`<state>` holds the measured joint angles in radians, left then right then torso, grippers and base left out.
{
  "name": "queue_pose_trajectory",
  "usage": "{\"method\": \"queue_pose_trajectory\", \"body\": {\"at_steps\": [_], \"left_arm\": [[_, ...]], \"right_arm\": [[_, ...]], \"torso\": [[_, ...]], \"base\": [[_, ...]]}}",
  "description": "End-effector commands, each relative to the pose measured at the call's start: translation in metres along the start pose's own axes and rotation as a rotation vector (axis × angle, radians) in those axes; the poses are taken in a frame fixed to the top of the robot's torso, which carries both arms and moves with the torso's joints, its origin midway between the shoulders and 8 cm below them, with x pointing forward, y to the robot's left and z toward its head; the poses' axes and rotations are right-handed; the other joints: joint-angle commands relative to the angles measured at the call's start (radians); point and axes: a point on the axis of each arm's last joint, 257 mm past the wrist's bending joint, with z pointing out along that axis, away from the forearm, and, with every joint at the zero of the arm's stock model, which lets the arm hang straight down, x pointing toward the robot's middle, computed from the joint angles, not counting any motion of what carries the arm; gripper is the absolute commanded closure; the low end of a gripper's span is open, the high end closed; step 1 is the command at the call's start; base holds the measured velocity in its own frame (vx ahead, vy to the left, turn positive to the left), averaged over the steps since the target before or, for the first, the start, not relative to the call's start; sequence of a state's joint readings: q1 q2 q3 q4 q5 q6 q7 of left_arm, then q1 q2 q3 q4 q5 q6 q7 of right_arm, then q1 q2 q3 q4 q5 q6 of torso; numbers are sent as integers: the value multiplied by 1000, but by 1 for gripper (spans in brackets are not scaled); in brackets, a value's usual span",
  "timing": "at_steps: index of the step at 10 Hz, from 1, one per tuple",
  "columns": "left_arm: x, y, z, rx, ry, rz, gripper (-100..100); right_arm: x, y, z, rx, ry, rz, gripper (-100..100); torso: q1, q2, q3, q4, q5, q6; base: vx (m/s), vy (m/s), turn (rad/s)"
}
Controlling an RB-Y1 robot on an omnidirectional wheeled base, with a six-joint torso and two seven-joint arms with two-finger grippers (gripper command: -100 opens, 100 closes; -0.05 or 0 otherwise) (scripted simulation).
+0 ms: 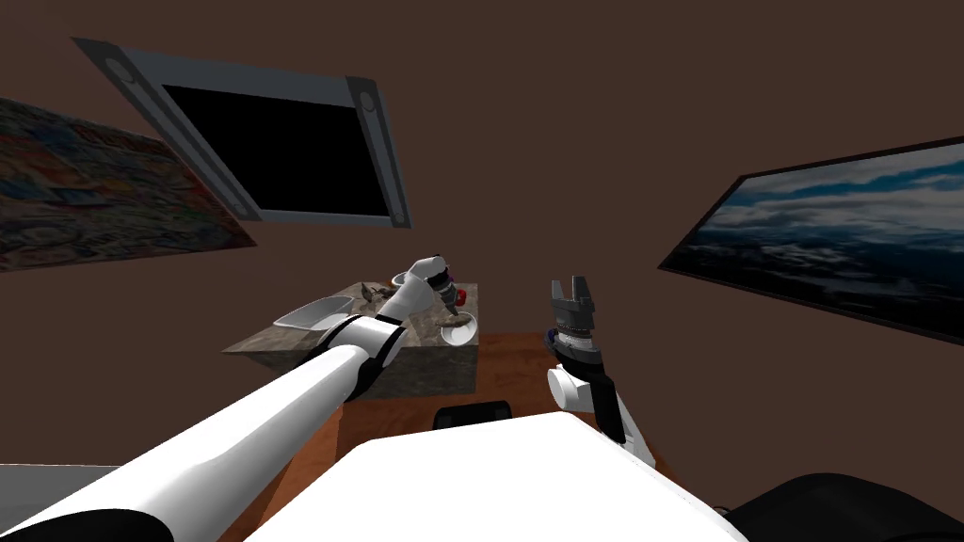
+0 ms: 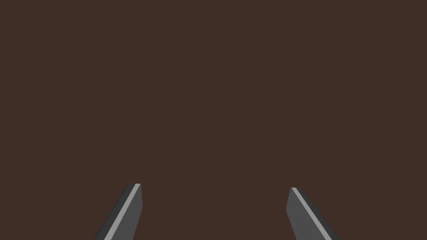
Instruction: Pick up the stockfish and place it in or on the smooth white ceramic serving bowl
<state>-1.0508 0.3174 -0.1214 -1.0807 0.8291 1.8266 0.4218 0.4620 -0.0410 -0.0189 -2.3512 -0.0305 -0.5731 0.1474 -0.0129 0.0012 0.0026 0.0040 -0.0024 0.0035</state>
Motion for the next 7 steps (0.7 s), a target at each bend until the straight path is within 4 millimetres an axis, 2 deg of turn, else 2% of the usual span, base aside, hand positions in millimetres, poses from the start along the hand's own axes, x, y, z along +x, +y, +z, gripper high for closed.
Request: {"method": "queue_pose_trajectory", "body": {"at_steps": [1, 2, 4, 5, 6, 7], "left_arm": [[16, -9, -5, 13, 8, 59, -100], [16, -11, -7, 7, 5, 69, -100], [4, -5, 3, -35, -1, 26, -100], [36, -10, 4, -19, 15, 118, -100], [40, -13, -1, -16, 12, 139, -100], [40, -14, -3, -21, 9, 144, -100]], "right_arm": [[0, 0, 0, 0, 0, 0, 0], [0, 0, 0, 0, 0, 0, 0], [0, 0, 0, 0, 0, 0, 0], [0, 0, 0, 0, 0, 0, 0], [0, 0, 0, 0, 0, 0, 0], [0, 0, 0, 0, 0, 0, 0]], "torso": [[0, 0, 0, 0, 0, 0], [-1, -1, 0, 0, 0, 1], [1, 0, 0, 0, 0, 1], [2, 1, 0, 0, 0, 1], [0, 0, 0, 0, 0, 0], [-1, 0, 0, 0, 0, 1]], "base": [[25, -65, 391], [11, -39, 71], [-2, -1, -33], [14, -36, 337], [20, -65, 360], [7, -42, 122]]}}
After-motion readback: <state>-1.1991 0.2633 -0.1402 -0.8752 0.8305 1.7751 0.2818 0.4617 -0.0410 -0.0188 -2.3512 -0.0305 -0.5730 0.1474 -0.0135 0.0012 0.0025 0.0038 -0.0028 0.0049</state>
